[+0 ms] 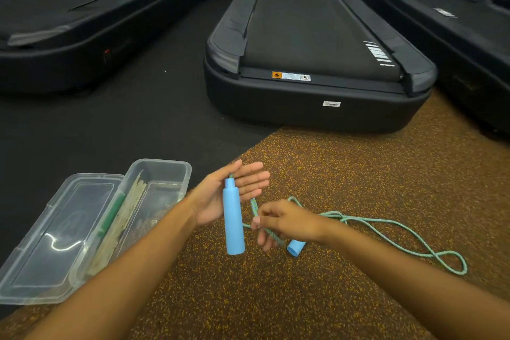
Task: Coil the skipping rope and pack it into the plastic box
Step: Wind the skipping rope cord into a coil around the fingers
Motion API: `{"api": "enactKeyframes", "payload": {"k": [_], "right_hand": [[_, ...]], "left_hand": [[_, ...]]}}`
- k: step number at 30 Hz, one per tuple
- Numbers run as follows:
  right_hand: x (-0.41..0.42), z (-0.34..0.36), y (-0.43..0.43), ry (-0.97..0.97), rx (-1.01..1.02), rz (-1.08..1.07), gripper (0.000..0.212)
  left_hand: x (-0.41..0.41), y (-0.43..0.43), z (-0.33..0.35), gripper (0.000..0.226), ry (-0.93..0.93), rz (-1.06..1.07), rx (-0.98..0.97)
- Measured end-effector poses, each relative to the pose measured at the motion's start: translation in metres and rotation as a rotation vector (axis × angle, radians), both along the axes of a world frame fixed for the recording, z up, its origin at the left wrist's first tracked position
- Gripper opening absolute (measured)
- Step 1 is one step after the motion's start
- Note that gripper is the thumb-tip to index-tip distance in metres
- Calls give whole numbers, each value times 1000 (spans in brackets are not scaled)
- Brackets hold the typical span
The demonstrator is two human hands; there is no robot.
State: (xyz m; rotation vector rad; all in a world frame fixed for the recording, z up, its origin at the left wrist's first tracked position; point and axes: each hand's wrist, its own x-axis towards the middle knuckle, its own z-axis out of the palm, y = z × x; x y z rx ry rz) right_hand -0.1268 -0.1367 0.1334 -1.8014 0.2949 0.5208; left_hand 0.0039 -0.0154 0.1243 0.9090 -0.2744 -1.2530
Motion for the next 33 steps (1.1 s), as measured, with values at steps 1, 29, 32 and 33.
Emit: {"api": "enactKeyframes", "payload": {"k": [1, 29, 32, 33], "right_hand": [[0, 2, 0, -9, -42, 44, 13], [31, 61, -34, -522, -434, -81, 19], [30, 51, -41, -508, -316, -204, 21], [30, 47, -42, -493, -291, -242, 19]], "left_hand": [[1, 0, -1, 47, -21, -6, 17], [-22, -10, 18, 67, 4, -329, 90], [-22, -12, 20, 73, 37, -308, 63], [-21, -12, 20, 75, 45, -299, 53]]}}
